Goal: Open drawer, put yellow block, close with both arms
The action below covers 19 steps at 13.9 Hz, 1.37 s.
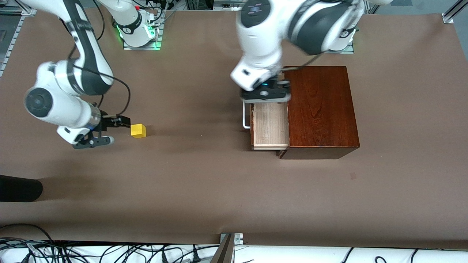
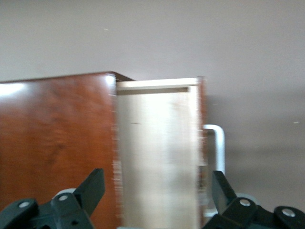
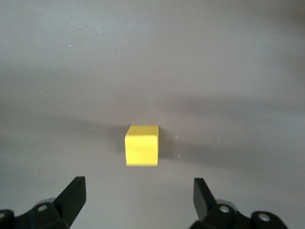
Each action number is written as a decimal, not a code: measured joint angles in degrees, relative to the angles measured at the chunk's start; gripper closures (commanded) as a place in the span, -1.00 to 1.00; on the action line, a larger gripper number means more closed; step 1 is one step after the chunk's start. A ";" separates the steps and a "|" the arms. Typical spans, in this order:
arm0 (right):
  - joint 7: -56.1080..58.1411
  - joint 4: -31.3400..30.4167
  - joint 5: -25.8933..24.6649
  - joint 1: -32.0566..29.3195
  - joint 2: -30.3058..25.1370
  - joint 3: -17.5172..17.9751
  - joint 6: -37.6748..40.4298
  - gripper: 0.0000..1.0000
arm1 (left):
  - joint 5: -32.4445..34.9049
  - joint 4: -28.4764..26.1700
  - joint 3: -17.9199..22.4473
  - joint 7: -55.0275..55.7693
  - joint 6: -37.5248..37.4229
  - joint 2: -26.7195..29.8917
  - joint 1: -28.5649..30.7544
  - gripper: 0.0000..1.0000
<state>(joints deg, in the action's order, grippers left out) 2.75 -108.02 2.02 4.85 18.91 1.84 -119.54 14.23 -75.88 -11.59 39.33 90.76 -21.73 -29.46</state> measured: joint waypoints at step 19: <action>-1.13 -17.10 0.03 1.07 2.84 1.15 -24.28 -0.61 | -10.96 -2.77 7.34 -35.71 -6.02 8.93 29.53 -1.00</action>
<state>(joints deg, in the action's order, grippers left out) 1.62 -125.12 2.05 5.92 21.75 2.99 -143.82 3.27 -78.65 -4.25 3.63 84.74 -12.80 0.07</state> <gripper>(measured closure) 0.048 0.000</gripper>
